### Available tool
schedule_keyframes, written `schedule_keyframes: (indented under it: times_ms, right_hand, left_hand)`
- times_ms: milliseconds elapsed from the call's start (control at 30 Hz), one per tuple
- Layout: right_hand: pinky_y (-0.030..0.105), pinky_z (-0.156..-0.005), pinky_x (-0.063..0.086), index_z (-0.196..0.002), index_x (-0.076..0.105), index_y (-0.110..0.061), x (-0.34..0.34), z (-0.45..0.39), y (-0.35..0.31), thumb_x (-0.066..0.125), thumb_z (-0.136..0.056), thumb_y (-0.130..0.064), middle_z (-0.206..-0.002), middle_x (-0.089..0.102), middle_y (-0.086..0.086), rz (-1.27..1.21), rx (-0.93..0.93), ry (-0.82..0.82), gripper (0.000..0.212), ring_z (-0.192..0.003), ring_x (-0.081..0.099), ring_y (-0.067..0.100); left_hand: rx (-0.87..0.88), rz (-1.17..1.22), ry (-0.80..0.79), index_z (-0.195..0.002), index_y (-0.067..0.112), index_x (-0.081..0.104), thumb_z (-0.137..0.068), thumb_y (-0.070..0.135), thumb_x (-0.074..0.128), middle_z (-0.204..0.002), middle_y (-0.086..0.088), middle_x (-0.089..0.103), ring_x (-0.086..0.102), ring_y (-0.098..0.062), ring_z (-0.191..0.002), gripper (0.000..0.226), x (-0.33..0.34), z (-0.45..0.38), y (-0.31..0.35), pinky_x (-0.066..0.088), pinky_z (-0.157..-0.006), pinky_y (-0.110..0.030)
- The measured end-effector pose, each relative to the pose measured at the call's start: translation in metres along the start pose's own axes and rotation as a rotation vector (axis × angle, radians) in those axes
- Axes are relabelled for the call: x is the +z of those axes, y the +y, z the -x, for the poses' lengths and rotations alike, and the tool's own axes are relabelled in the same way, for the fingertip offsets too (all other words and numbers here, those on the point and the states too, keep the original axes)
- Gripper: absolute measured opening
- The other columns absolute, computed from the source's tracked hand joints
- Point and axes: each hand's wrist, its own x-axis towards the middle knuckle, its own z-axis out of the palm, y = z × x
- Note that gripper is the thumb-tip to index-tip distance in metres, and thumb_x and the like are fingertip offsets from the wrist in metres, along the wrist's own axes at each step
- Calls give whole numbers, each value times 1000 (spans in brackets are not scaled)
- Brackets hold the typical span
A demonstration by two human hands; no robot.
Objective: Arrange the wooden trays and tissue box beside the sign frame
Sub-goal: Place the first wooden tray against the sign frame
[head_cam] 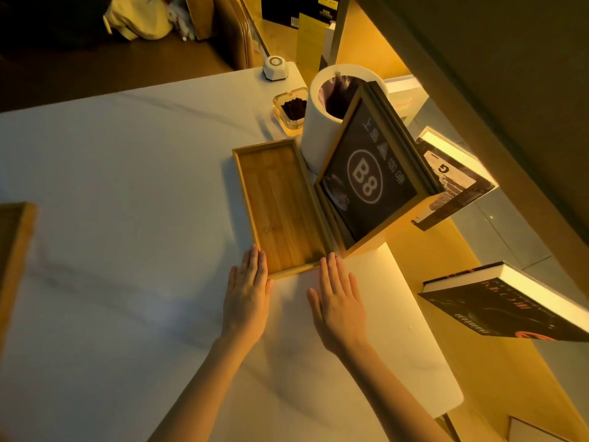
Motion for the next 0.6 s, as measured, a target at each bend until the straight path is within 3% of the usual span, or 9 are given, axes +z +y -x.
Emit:
schedule_keyframes:
  times_ms: [200, 367, 600]
  right_hand:
    - [35, -111, -7, -138, -8, -19, -2, -1, 6, -1, -87, -54, -147, -10, -3, -12, -6, 21, 62, -137, -13, 20]
    - [39, -111, -2, -142, 7, -15, 0, -2, 11, 2, -89, -53, -148, -1, -1, 24, 2, 51, 66, -138, -3, 22]
    - [40, -111, 6, -143, 14, -15, 4, -3, 13, 12, -91, -49, -149, 5, 1, 51, 10, 56, 62, -139, 4, 24]
  left_hand:
    - [6, 28, 42, -131, 0, 35, -83, 16, 57, -137, -24, 43, 42, -37, -126, 55, 5, 0, 6, 37, -98, -50]
    - [-6, 43, 29, -131, 0, 35, -83, 15, 58, -137, -24, 43, 42, -37, -126, 55, 6, 1, 11, 36, -99, -50]
    - [-8, 57, 42, -130, 0, 35, -83, 14, 57, -137, -24, 43, 41, -37, -126, 54, 7, 1, 12, 37, -98, -50]
